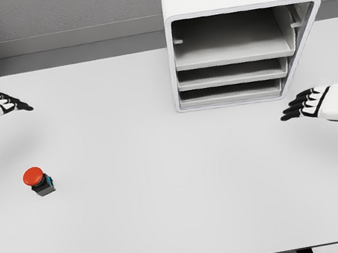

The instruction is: Slide open multi-storey tabletop storage cabinets and put open load switch and slide close multi-storey tabletop storage cabinets

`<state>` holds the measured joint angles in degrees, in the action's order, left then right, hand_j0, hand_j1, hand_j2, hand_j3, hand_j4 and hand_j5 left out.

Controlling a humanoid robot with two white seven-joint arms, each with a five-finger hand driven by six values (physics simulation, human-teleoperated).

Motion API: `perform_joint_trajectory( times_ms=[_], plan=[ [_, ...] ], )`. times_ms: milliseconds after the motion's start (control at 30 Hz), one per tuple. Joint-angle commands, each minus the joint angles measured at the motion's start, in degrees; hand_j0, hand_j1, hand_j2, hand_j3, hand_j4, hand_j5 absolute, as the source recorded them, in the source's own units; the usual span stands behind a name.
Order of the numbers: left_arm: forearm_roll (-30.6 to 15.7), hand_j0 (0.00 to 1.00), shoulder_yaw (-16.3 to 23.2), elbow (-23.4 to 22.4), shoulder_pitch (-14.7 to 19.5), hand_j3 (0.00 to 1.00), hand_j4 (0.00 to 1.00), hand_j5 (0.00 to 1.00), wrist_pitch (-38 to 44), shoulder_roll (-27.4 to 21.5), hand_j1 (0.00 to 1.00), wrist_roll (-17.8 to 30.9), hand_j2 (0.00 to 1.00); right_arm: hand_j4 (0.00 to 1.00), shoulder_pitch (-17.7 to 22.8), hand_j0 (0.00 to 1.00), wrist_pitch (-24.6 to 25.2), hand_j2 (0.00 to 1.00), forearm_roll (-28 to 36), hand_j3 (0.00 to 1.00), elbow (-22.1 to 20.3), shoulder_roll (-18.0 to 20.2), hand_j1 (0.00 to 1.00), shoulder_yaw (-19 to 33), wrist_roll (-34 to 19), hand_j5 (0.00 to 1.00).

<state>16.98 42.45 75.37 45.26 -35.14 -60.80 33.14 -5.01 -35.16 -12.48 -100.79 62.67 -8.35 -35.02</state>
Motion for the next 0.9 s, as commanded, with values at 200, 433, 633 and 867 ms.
perform_joint_trajectory(
  times_ms=[200, 433, 633, 867],
  plan=[
    [-0.9, 1.0, 0.4, 5.2, -1.4, 1.0, 1.0, 1.0, 0.1, -3.8, 1.0, -0.1, 1.0, 1.0, -5.5, 1.0, 0.2, 1.0, 0.4, 1.0, 0.0, -2.2, 1.0, -1.8, 0.0, 1.0],
    [-0.9, 1.0, 4.6, 9.7, -3.6, 1.0, 1.0, 1.0, 0.1, -5.4, 1.0, 0.3, 1.0, 1.0, -13.9, 1.0, 0.2, 1.0, 0.7, 1.0, 0.0, -5.4, 1.0, -6.8, 0.0, 1.0],
    [-0.9, 1.0, 5.5, 10.9, -6.2, 1.0, 1.0, 1.0, 0.1, -5.2, 1.0, 0.3, 1.0, 1.0, -22.2, 1.0, 0.2, 1.0, 0.7, 1.0, 0.0, -8.4, 1.0, -14.4, 0.0, 1.0],
    [-0.5, 1.0, 5.7, 11.9, -7.7, 1.0, 1.0, 1.0, 0.1, -4.9, 1.0, 0.3, 1.0, 1.0, -25.0, 1.0, 3.3, 1.0, 0.6, 1.0, 0.5, -10.6, 1.0, -17.4, 0.0, 1.0]
  ],
)
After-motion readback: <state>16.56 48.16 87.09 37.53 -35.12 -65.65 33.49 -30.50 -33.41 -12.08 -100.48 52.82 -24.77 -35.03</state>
